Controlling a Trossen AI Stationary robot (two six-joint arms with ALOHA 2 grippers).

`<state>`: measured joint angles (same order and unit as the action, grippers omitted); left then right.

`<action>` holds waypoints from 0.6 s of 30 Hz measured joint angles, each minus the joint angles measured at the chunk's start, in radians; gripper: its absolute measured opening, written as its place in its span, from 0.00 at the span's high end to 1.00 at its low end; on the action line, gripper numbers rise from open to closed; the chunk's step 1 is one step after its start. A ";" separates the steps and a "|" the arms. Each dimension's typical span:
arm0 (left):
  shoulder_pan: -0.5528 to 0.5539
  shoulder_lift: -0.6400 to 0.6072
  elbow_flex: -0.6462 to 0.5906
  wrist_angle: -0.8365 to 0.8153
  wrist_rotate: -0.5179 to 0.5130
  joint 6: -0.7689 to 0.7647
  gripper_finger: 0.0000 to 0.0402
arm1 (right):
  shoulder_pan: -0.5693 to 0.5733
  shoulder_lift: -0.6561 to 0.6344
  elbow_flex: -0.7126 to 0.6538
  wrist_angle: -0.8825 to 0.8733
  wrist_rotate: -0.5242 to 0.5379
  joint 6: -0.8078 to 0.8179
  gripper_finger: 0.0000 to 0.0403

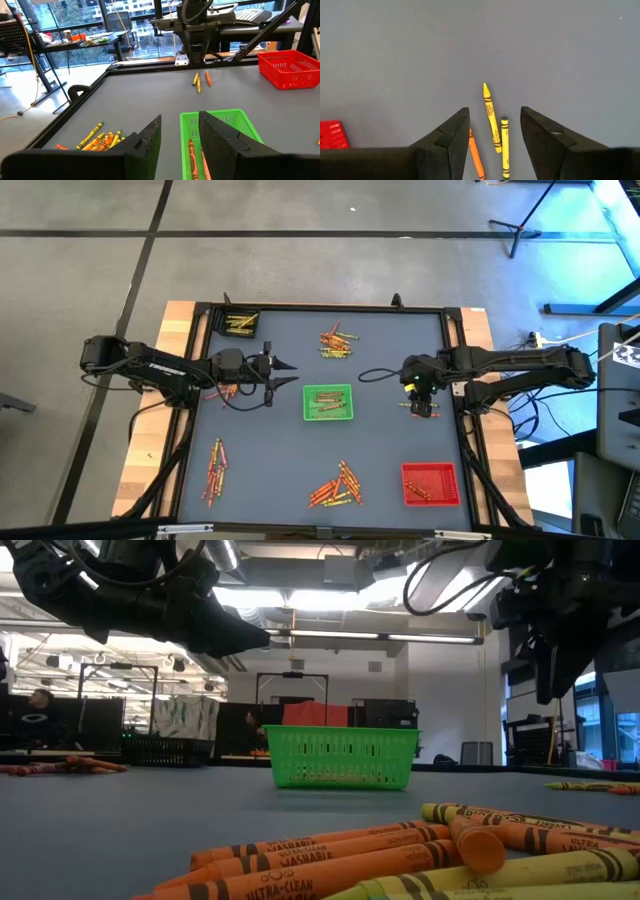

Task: Sort crayons
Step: Put the light green crayon into the black bin

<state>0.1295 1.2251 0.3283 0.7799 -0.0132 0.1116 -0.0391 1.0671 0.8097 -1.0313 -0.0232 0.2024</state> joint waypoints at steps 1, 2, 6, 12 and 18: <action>0.000 0.000 0.000 0.000 0.000 0.000 0.71 | 0.000 0.007 0.000 0.000 -0.003 0.000 0.57; 0.000 0.000 0.000 0.000 0.000 0.000 0.71 | 0.000 0.016 0.000 0.000 -0.004 0.000 0.57; 0.000 0.000 0.000 0.000 0.000 0.000 0.71 | 0.000 0.065 0.000 0.011 -0.015 -0.001 0.57; 0.000 0.000 0.000 0.000 0.000 0.000 0.71 | 0.000 0.165 0.000 0.031 -0.019 -0.008 0.57; 0.000 0.000 0.000 0.000 0.000 0.000 0.71 | 0.000 0.217 -0.070 0.165 -0.040 -0.055 0.57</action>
<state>0.1295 1.2250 0.3283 0.7795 -0.0132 0.1116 -0.0387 1.2842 0.7393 -0.8660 -0.0632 0.1474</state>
